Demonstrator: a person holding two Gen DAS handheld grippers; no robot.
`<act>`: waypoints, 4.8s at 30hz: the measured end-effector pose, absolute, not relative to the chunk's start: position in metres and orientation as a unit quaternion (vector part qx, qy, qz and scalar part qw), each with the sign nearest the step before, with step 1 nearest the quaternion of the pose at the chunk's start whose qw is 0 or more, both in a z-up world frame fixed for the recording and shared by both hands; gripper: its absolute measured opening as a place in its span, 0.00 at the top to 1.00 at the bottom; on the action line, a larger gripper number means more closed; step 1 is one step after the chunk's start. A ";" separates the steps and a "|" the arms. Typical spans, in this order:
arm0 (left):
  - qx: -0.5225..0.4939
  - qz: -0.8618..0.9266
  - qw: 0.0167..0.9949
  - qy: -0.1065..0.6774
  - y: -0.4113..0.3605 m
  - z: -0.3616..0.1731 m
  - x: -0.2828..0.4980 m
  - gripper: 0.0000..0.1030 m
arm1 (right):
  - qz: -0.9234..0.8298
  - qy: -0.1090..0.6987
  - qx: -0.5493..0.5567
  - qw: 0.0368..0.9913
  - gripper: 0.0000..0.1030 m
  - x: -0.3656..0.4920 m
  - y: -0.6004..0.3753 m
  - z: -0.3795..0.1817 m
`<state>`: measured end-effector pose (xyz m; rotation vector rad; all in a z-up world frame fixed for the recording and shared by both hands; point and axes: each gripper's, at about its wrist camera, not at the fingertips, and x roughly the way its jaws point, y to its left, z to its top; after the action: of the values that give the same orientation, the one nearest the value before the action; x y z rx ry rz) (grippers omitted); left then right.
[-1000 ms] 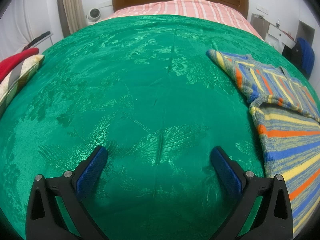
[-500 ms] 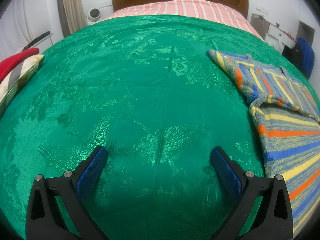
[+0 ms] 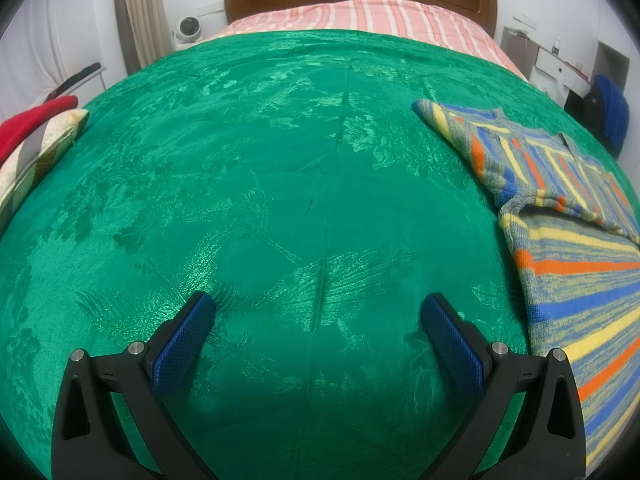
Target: Fold small clothes
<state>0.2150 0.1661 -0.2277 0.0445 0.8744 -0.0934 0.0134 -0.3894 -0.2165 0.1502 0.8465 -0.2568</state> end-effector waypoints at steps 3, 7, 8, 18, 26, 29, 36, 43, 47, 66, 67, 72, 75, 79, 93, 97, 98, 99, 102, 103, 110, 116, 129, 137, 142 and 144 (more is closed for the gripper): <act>0.021 -0.045 0.905 0.423 0.166 -0.228 0.215 0.00 | -0.124 0.409 0.073 0.901 0.04 0.014 -0.389 -0.216; 0.021 -0.045 0.905 0.423 0.166 -0.228 0.215 0.00 | -0.124 0.409 0.073 0.901 0.04 0.014 -0.389 -0.216; 0.021 -0.045 0.905 0.423 0.166 -0.228 0.215 0.00 | -0.124 0.411 0.073 0.900 0.04 0.015 -0.389 -0.215; 0.020 -0.043 0.904 0.426 0.165 -0.228 0.218 0.00 | 0.039 0.445 -0.026 0.894 0.06 -0.034 -0.335 -0.141; 0.005 -0.070 0.848 0.525 0.165 -0.207 0.195 0.02 | 0.107 0.491 0.035 0.864 0.06 -0.088 -0.291 -0.151; -0.022 -0.178 0.810 0.558 0.162 -0.185 0.128 0.02 | 0.121 0.496 0.062 0.857 0.06 -0.094 -0.285 -0.158; 0.023 -0.216 0.744 0.632 0.127 -0.214 0.032 0.30 | 0.166 0.531 0.118 0.822 0.20 -0.078 -0.273 -0.183; 0.035 -0.221 0.719 0.658 0.112 -0.234 0.015 0.84 | 0.170 0.563 0.139 0.797 0.35 -0.077 -0.270 -0.196; 0.001 -0.236 0.710 0.663 0.115 -0.231 0.017 0.95 | 0.172 0.600 0.140 0.769 0.66 -0.079 -0.259 -0.212; -0.196 -0.235 0.811 0.499 0.106 -0.138 0.326 0.96 | 0.130 0.441 0.235 0.856 0.95 0.175 -0.347 -0.143; -0.197 -0.232 0.812 0.497 0.099 -0.142 0.343 0.95 | 0.123 0.442 0.241 0.855 0.95 0.204 -0.352 -0.150; -0.205 -0.113 0.830 0.507 0.094 -0.173 0.407 0.63 | 0.064 0.401 0.294 0.865 0.68 0.290 -0.387 -0.184; -0.213 -0.144 0.838 0.481 0.111 -0.162 0.390 0.55 | 0.023 0.380 0.309 0.871 0.64 0.288 -0.400 -0.180; -0.158 -0.200 0.859 0.443 0.112 -0.144 0.332 0.30 | 0.079 0.401 0.217 0.887 0.64 0.265 -0.371 -0.140; -0.096 -0.199 0.849 0.479 0.117 -0.189 0.236 0.24 | 0.111 0.510 0.124 0.844 0.54 0.152 -0.308 -0.160; -0.092 -0.231 0.831 0.498 0.095 -0.193 0.247 0.84 | 0.094 0.530 0.164 0.827 0.55 0.160 -0.328 -0.185; -0.080 -0.238 0.824 0.508 0.090 -0.194 0.245 0.95 | 0.095 0.538 0.174 0.819 0.62 0.172 -0.331 -0.197; -0.060 -0.237 0.827 0.506 0.085 -0.192 0.242 0.96 | 0.107 0.548 0.188 0.808 0.94 0.179 -0.331 -0.205; -0.041 -0.256 0.830 0.493 0.091 -0.175 0.228 0.97 | 0.122 0.527 0.178 0.822 0.97 0.164 -0.332 -0.186; -0.035 -0.260 0.830 0.492 0.094 -0.173 0.226 0.97 | 0.126 0.519 0.176 0.827 0.97 0.156 -0.333 -0.177; -0.027 -0.248 0.816 0.521 0.096 -0.197 0.225 0.92 | 0.111 0.553 0.187 0.804 0.97 0.129 -0.341 -0.215; -0.037 -0.218 0.842 0.492 0.121 -0.162 0.203 0.55 | 0.078 0.519 0.187 0.830 0.72 0.120 -0.349 -0.193; 0.059 -0.144 0.870 0.468 0.069 -0.169 0.175 0.37 | 0.094 0.506 0.156 0.843 0.67 0.113 -0.310 -0.208; 0.103 -0.099 0.906 0.398 0.055 -0.136 0.139 0.11 | 0.029 0.433 0.138 0.890 0.24 0.048 -0.318 -0.162; 0.123 -0.091 0.910 0.385 0.045 -0.125 0.136 0.11 | 0.023 0.437 0.121 0.891 0.24 0.036 -0.316 -0.162; 0.122 -0.093 0.910 0.384 0.043 -0.121 0.134 0.11 | 0.024 0.438 0.122 0.891 0.24 0.031 -0.318 -0.165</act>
<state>0.1343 0.0431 -0.1214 0.2513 0.7925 -0.1909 0.0313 -0.3175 -0.1651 0.2530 0.9086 0.0502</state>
